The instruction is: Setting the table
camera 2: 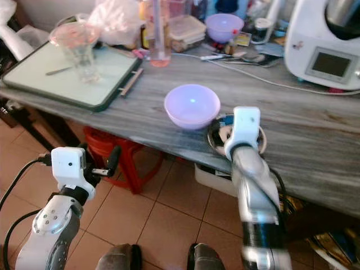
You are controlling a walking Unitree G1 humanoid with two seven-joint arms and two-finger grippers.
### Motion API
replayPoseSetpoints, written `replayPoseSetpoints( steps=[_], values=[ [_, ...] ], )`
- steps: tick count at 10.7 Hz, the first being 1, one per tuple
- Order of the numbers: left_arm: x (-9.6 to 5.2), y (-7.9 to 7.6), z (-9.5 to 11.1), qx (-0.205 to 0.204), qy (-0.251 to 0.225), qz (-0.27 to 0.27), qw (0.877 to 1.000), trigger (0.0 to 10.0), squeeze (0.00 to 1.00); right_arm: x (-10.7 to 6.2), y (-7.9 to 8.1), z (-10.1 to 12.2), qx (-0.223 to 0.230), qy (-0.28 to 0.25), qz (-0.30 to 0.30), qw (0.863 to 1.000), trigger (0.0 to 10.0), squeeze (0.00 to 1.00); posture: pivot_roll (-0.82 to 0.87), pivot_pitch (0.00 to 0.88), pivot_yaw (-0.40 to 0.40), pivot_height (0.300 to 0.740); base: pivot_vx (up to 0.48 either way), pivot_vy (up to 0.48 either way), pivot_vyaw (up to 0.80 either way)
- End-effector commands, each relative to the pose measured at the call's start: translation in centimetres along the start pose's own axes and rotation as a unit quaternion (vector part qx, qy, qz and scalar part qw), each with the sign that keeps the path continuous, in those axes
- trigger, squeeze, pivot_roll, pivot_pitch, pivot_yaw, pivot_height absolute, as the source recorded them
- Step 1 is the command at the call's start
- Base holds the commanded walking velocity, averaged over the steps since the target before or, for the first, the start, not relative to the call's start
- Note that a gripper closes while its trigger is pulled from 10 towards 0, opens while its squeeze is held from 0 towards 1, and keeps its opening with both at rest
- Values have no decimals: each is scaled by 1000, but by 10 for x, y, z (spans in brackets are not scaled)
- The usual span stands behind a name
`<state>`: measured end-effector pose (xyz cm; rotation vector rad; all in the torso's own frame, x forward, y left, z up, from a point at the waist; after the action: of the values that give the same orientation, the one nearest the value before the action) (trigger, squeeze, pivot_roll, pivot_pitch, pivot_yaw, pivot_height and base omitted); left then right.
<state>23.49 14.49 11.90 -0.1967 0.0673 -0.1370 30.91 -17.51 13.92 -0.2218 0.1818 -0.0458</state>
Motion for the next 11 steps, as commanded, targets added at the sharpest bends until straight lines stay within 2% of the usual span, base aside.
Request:
replayPoseSetpoints(
  steps=[1,3,4,6,7,11],
  values=[
    [-1,0,3,3,-6,5,1000,10000,0,-9,-7,8,-15,-27,-21,999,10000,0,82,94,21,740,0,0,0],
    [0,-3,5,2,-8,-4,1000,10000,0,-24,-18,5,-19,-40,-46,998,10000,0,68,102,24,740,0,0,0],
    [0,-3,3,1,-5,-5,1000,10000,0,-29,-19,8,-17,-64,-51,996,10000,0,64,85,23,740,0,0,0],
    [6,-4,3,-5,-9,-4,1000,10000,0,-28,-8,39,-19,-153,-43,987,10000,0,61,51,20,740,-131,0,0],
    [7,-4,3,-5,-10,-4,1000,10000,0,-27,-9,38,-18,-151,-45,987,10000,0,62,48,19,740,-289,0,0],
    [13,-3,13,-1,-28,-6,1000,10000,0,-20,-9,47,-23,-178,-47,983,10000,0,63,67,25,740,-274,0,-561]
  ],
)
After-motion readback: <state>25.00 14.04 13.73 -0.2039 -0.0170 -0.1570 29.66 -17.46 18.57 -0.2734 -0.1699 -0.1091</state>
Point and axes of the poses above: a point about 5 cm out from each wrist's last joint towards the gripper, its own x axis pointing out of the wrist towards the gripper, its own z axis along the axis of the wrist's last joint, y = z × x, the point moved 1 cm from there along x, pointing out of the wrist towards the gripper, and after that the axes turned 10 degrees about -x, right-handed, at the moved point
